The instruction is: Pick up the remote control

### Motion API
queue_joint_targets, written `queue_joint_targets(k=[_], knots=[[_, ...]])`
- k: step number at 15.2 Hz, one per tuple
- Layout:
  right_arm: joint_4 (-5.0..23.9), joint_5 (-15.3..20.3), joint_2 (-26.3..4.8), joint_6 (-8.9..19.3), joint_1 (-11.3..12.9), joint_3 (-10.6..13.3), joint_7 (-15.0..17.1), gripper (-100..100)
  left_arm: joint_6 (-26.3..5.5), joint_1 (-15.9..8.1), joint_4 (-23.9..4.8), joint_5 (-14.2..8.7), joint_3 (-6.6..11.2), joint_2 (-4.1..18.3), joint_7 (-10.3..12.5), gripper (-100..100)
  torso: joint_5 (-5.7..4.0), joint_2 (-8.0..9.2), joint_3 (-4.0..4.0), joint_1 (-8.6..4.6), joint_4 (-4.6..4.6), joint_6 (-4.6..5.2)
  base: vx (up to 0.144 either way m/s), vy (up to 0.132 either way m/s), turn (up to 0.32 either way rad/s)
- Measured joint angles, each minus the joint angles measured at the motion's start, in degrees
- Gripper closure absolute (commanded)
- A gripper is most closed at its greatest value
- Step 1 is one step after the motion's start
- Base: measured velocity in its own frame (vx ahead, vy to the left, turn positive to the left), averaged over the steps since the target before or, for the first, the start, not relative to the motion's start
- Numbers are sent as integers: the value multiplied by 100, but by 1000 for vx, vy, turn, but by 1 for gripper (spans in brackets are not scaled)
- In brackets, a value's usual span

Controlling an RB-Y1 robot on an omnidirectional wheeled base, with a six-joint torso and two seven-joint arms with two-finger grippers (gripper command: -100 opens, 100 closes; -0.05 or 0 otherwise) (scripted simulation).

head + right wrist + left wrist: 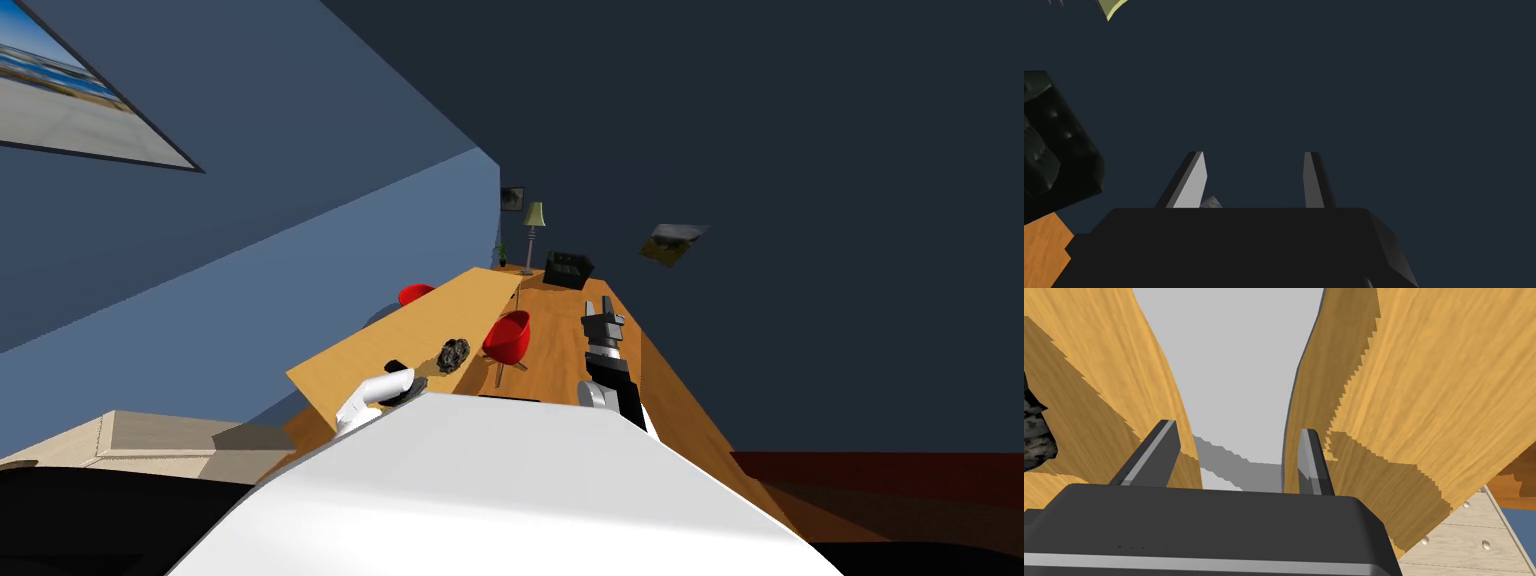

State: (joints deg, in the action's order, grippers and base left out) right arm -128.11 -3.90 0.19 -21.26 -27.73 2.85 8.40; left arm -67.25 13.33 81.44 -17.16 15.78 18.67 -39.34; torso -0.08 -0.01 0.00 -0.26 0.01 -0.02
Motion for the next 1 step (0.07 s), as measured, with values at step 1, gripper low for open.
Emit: queue_joint_targets(k=[1], knots=[[0, 0, 0, 0, 0, 0, 0, 0, -69, 12, 65, -22, 29, 18, -25, 100, -1, 0, 0, -1, -1, 0, 4, -30, 15]])
